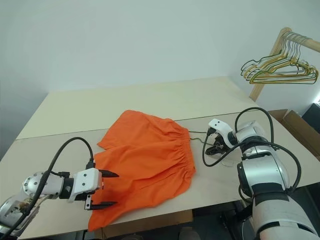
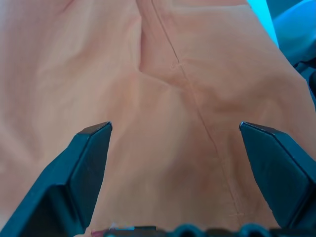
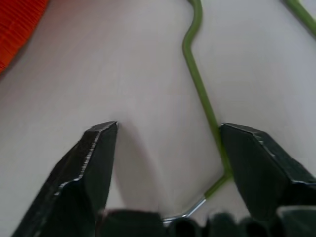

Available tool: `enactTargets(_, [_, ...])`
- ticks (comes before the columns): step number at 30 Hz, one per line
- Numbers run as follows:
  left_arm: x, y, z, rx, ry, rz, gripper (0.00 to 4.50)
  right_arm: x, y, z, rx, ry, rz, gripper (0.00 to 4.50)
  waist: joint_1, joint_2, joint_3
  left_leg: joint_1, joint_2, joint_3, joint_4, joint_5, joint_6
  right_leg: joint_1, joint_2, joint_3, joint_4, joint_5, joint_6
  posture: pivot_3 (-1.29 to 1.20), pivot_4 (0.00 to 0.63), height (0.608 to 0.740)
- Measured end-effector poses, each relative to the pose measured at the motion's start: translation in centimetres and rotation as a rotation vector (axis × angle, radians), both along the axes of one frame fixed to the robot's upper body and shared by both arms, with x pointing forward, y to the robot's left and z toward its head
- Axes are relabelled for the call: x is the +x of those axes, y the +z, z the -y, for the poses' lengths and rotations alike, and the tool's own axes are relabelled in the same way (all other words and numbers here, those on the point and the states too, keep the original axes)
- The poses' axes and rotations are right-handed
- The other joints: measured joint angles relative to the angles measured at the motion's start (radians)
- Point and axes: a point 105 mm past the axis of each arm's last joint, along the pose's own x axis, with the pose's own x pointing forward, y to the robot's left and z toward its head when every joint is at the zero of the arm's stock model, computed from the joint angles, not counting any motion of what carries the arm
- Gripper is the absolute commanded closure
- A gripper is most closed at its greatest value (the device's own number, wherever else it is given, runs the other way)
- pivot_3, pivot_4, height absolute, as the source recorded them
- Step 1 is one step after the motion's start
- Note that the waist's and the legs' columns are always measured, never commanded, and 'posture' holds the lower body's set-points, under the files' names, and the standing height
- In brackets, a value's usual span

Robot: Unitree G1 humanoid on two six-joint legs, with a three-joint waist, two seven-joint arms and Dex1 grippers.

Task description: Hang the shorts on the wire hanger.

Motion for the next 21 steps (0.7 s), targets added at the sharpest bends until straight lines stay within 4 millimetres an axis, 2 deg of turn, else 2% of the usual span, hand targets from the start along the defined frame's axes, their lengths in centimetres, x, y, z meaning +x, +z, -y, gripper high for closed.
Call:
enactTargets(2, [0.0,0.0,0.0,0.001,0.0,0.001,0.0,0.1,0.0,0.1,-0.017,0.004,0.006,2.35,0.002,0.0,0.0,0.0,0.0,0.0,0.0,0.0,0.0,0.0,0.0,0.0,0.0,0.0,0.0,0.01,0.0,0.74])
enactTargets(3, [0.0,0.0,0.0,0.003,0.0,0.001,0.0,0.1,0.0,0.1,-0.023,0.003,0.009,2.53,0.003,0.0,0.0,0.0,0.0,0.0,0.0,0.0,0.0,0.0,0.0,0.0,0.0,0.0,0.0,0.01,0.0,0.74])
enactTargets(8, [0.0,-0.1,-0.1,0.01,0.002,0.003,0.0,0.6,-0.1,0.4,-0.064,-0.006,0.051,4.32,0.005,-0.001,-0.001,0.0,0.0,0.0,0.0,0.0,0.0,0.0,0.0,0.0,0.0,0.0,0.0,0.02,0.0,0.74])
enactTargets(9, [0.0,-0.1,-0.1,0.012,0.003,0.003,0.0,0.6,-0.1,0.3,-0.072,0.002,0.056,4.48,0.005,-0.001,-0.001,0.0,0.0,0.0,0.0,0.0,0.0,0.0,0.0,0.0,0.0,0.0,0.0,0.02,0.0,0.74])
enactTargets(16, [0.1,-0.2,-0.2,0.023,0.007,0.007,0.0,0.6,-0.3,0.5,-0.113,0.017,0.051,4.48,0.007,-0.004,-0.005,0.001,0.0,0.0,0.0,0.0,0.0,0.001,0.0,0.0,0.0,0.0,0.0,0.02,0.0,0.74])
enactTargets(21, [0.1,-0.2,-0.2,0.022,0.008,0.016,0.0,1.2,-0.1,1.0,-0.077,-0.075,0.116,4.48,0.007,-0.004,-0.004,0.001,0.0,0.0,0.0,0.0,0.0,0.002,0.0,0.0,-0.001,0.0,0.0,0.01,0.0,0.74])
